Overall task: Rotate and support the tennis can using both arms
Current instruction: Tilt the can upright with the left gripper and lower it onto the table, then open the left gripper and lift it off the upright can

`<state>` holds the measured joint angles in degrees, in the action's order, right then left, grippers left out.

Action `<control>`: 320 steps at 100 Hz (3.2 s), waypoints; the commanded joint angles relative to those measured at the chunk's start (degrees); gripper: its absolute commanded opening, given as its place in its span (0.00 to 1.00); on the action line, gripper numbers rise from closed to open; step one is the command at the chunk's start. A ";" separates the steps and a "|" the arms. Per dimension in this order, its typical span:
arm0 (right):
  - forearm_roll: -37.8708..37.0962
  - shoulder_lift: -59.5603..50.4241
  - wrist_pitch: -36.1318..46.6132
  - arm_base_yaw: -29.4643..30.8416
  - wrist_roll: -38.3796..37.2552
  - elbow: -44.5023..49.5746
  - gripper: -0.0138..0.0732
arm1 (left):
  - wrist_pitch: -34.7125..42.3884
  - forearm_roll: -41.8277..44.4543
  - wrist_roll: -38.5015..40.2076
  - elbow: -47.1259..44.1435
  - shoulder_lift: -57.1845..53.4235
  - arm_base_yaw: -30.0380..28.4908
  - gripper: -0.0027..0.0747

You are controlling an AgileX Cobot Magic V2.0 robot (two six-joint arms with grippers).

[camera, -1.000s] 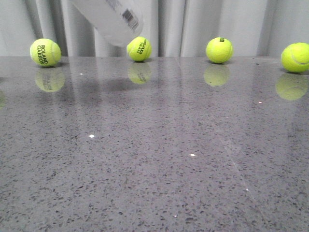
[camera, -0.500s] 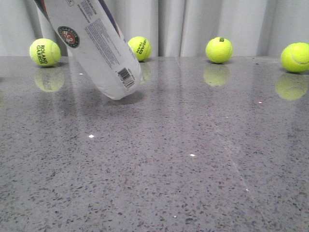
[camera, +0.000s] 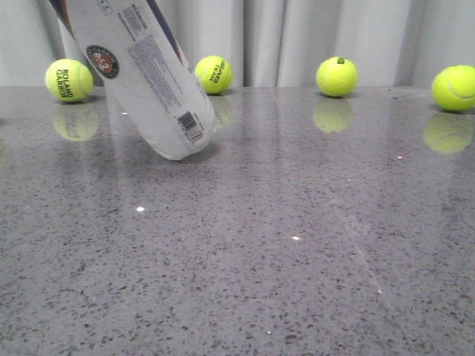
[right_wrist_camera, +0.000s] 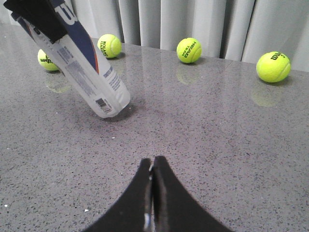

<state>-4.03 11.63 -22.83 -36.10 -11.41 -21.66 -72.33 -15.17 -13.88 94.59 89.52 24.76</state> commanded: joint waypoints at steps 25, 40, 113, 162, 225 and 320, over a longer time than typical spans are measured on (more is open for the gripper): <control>-0.93 0.43 4.90 0.48 0.16 -1.42 0.08 | -1.11 -1.49 0.04 2.86 -2.00 0.58 0.54; -0.93 0.43 4.90 0.48 0.16 -1.42 0.08 | -1.11 -3.39 0.04 6.36 -0.95 0.83 0.54; -0.93 0.43 4.90 0.48 0.16 -1.42 0.08 | -1.00 -4.76 0.04 23.38 9.59 4.11 0.54; -0.93 0.43 4.90 0.48 0.16 -1.42 0.08 | 8.28 -5.15 0.04 23.38 4.10 4.11 0.52; -0.93 0.43 4.90 0.48 0.16 -1.42 0.08 | 31.26 -4.93 0.04 -6.62 -17.10 4.11 0.01; -0.93 0.43 4.90 0.48 0.16 -1.42 0.08 | 66.07 -5.55 0.04 -65.32 -51.86 2.35 0.01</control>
<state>-4.03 11.63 -22.83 -36.10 -11.41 -21.66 -16.28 -19.52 -13.88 31.82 40.61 27.21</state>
